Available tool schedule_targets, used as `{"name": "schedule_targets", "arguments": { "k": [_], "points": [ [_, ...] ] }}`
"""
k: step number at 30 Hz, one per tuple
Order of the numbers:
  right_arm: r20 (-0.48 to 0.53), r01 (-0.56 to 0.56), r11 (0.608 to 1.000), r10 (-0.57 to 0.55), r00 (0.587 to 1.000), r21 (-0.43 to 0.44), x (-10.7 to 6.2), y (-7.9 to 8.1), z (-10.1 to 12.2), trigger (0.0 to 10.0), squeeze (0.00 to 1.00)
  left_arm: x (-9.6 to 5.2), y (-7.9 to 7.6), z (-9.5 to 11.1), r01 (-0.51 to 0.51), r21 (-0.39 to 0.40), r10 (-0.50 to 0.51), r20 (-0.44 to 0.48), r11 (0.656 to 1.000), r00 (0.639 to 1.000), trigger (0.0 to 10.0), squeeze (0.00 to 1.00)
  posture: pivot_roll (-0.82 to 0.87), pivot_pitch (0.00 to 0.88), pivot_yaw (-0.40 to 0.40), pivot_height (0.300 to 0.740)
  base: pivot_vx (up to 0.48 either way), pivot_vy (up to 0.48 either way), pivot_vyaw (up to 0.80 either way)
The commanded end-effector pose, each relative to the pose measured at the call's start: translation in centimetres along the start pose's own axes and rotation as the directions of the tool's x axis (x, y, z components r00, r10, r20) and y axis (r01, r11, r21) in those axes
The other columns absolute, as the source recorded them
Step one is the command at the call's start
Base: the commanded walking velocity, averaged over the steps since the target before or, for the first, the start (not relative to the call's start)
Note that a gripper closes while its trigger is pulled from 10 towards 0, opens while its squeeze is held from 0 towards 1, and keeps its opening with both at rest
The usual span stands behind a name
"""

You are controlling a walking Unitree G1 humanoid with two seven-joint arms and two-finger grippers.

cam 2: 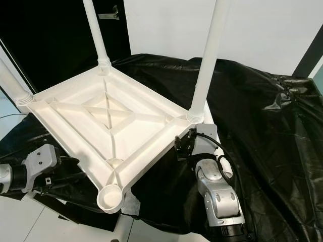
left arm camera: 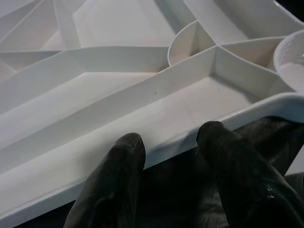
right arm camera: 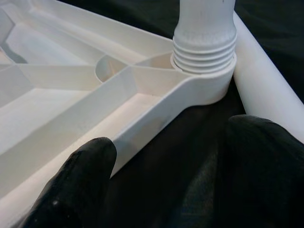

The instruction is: Building children table

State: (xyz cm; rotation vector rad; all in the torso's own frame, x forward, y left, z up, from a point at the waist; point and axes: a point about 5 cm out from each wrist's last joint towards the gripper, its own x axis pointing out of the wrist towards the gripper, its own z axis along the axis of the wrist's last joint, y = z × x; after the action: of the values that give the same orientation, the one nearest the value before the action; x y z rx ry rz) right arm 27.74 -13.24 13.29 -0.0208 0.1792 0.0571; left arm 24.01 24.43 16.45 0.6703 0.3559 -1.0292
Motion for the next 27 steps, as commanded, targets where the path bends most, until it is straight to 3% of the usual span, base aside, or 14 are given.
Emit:
{"name": "schedule_targets", "arguments": {
  "k": [1, 11, 17, 20, 21, 25, 27],
  "points": [
    [-0.029, -0.001, 1.0, 0.001, 1.0, 0.002, 0.0, 0.1, -0.5, 10.0, 0.0, 0.2, -0.8, 0.0, 0.086, 0.025, -0.086, -0.015, 0.996, 0.996, 10.0, 0.0, 0.04, 0.0, -0.005, 0.74, 0.0, 0.0, 0.0],
    [-0.097, -0.032, 0.998, 0.037, 0.995, 0.051, 1.4, 0.3, -0.8, 10.0, 0.0, 1.8, -2.9, 0.5, 0.155, 0.091, -0.153, -0.03, 0.984, 0.988, 10.0, 0.0, 0.04, 0.0, 0.008, 0.74, 0.0, 0.0, 0.0],
    [-0.094, -0.055, 0.998, 0.058, 0.994, 0.025, 2.3, 0.3, -0.3, 10.0, 0.0, 2.3, -3.7, 1.1, 0.19, 0.139, -0.187, -0.031, 0.972, 0.982, 10.0, 0.0, 0.05, 0.0, 0.005, 0.74, 0.0, 0.0, 0.0],
    [-0.094, -0.066, 0.998, 0.067, 0.993, 0.022, 2.5, 0.4, -0.2, 10.0, 0.0, 2.3, -3.8, 1.1, 0.203, 0.185, -0.195, -0.061, 0.962, 0.979, 10.0, 0.0, 0.06, 0.0, 0.004, 0.74, 0.0, 0.0, 0.0],
    [-0.093, -0.069, 0.997, 0.071, 0.993, 0.02, 2.6, 0.4, -0.1, 10.0, 0.0, 2.5, -3.3, 1.1, 0.182, 0.232, -0.166, -0.087, 0.955, 0.982, 10.0, 0.0, 0.06, 0.0, 0.006, 0.74, 0.0, 0.0, 0.0],
    [-0.092, -0.069, 0.997, 0.071, 0.993, 0.019, 2.7, 0.4, 0.0, 10.0, 0.0, 2.6, -2.7, 1.1, 0.159, 0.248, -0.137, -0.102, 0.956, 0.985, 10.0, 0.0, 0.06, 0.0, 0.009, 0.74, 0.0, 0.0, 0.0],
    [-0.09, -0.072, 0.997, 0.074, 0.993, 0.021, 2.6, 0.6, 0.0, 10.0, 0.0, 3.0, -1.4, 1.3, 0.1, 0.308, -0.062, -0.133, 0.946, 0.989, 10.0, 0.0, 0.06, 0.0, 0.012, 0.74, 0.0, 0.0, 0.0]
  ]
}}
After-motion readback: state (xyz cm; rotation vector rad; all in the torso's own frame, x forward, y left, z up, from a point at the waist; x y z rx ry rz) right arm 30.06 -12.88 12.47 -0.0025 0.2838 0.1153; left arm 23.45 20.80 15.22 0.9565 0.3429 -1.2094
